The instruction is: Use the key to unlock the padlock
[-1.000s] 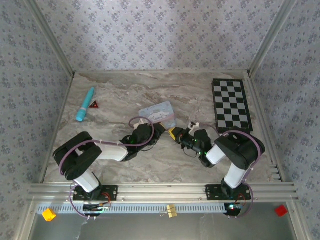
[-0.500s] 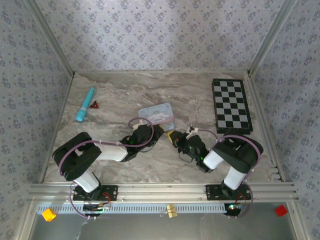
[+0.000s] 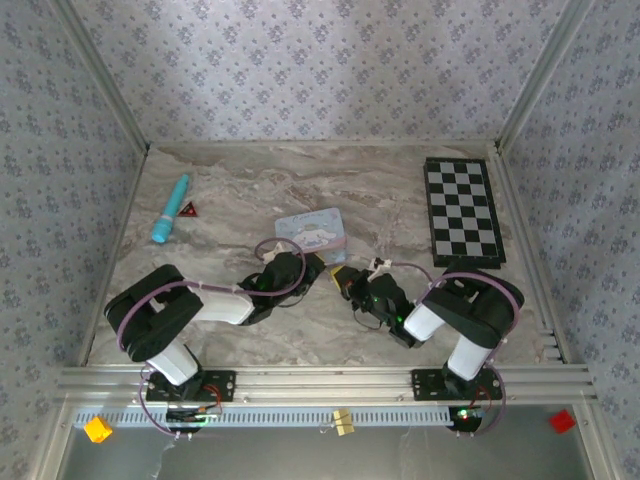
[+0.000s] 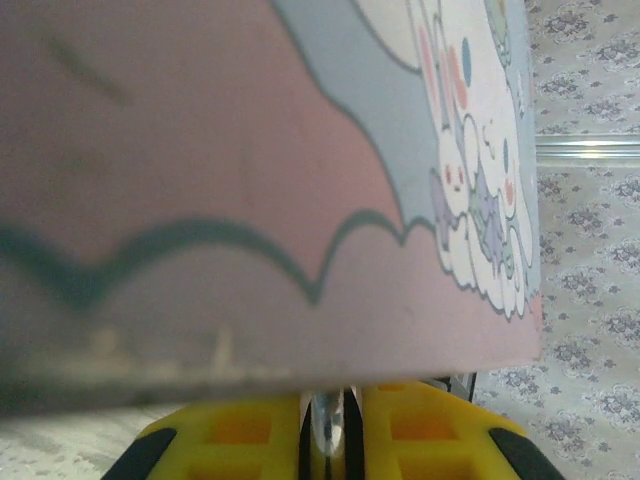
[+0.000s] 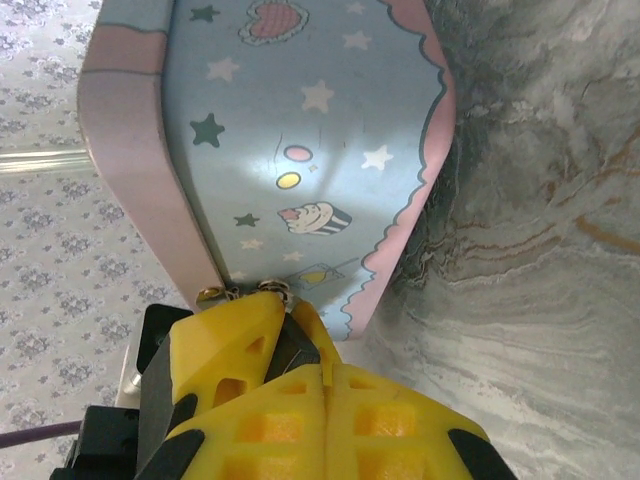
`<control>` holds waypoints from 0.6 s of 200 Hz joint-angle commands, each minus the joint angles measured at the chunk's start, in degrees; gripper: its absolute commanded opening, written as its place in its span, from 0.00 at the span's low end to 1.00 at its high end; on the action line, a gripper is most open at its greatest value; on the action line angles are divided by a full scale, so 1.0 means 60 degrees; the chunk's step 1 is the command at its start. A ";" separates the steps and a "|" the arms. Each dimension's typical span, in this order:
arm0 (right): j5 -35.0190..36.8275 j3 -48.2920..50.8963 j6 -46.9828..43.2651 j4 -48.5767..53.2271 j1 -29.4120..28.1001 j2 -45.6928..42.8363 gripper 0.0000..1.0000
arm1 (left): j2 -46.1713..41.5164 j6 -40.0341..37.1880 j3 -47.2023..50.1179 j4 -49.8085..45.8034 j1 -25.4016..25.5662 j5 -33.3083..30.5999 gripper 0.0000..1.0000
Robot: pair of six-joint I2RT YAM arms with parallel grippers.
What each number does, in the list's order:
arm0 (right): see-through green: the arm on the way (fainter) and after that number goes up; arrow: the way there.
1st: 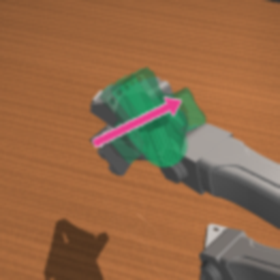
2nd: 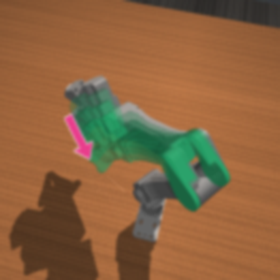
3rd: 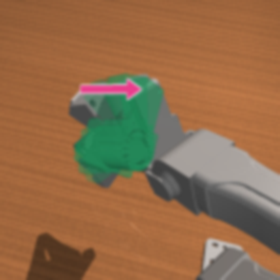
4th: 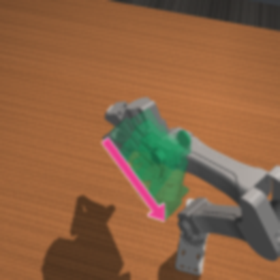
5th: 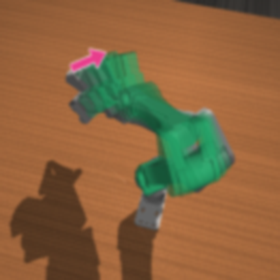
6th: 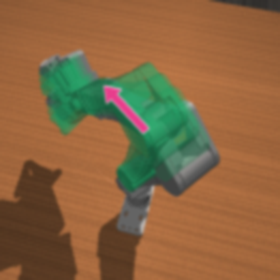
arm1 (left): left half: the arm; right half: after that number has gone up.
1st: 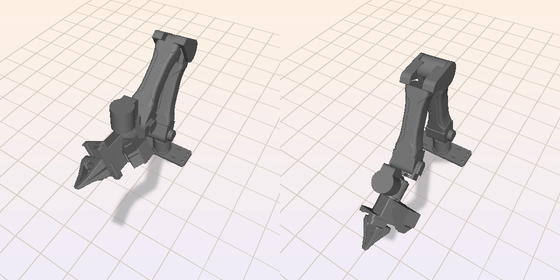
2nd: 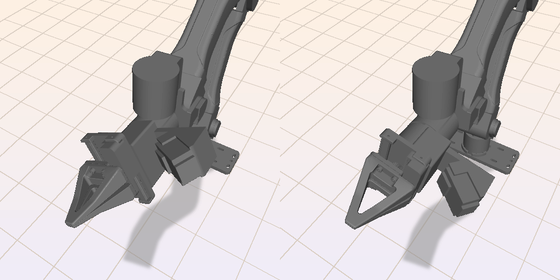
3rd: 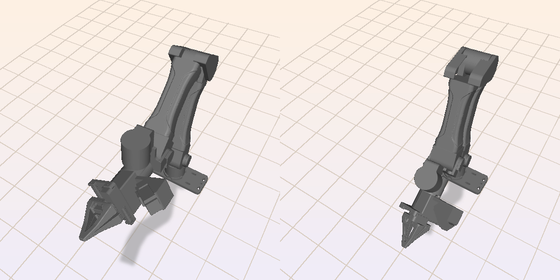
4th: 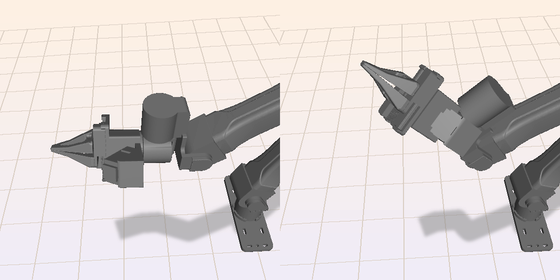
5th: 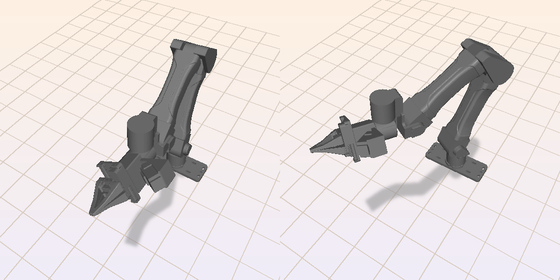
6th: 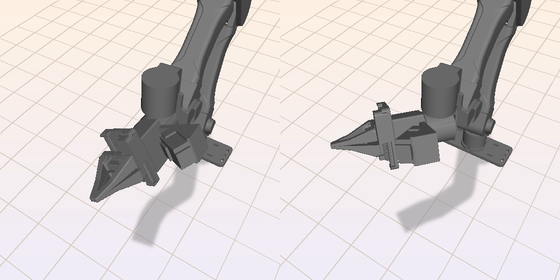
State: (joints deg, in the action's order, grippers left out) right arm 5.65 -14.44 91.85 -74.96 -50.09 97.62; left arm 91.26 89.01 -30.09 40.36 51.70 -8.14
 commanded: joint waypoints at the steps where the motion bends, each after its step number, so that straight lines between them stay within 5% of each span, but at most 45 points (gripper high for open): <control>1: -0.1540 -0.0882 -0.0014 -0.0834 -0.0798 0.0181 0.00 | -0.0495 0.0077 -0.0433 0.1792 0.0437 0.1884 0.00; 74: -0.1677 -0.1140 -0.0145 -0.0836 -0.0655 0.0293 0.00 | -0.0558 0.0047 -0.0505 0.1738 0.0457 0.2013 0.00; 120: -0.2219 -0.0901 -0.0505 -0.0829 0.0443 0.0531 0.00 | -0.0752 0.0022 -0.0501 0.1648 0.0640 0.2089 0.00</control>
State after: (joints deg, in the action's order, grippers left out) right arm 1.37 -16.27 91.68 -75.55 -49.58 99.42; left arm 90.72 89.06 -29.58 39.86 51.00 -8.84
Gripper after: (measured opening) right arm 0.049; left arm 0.162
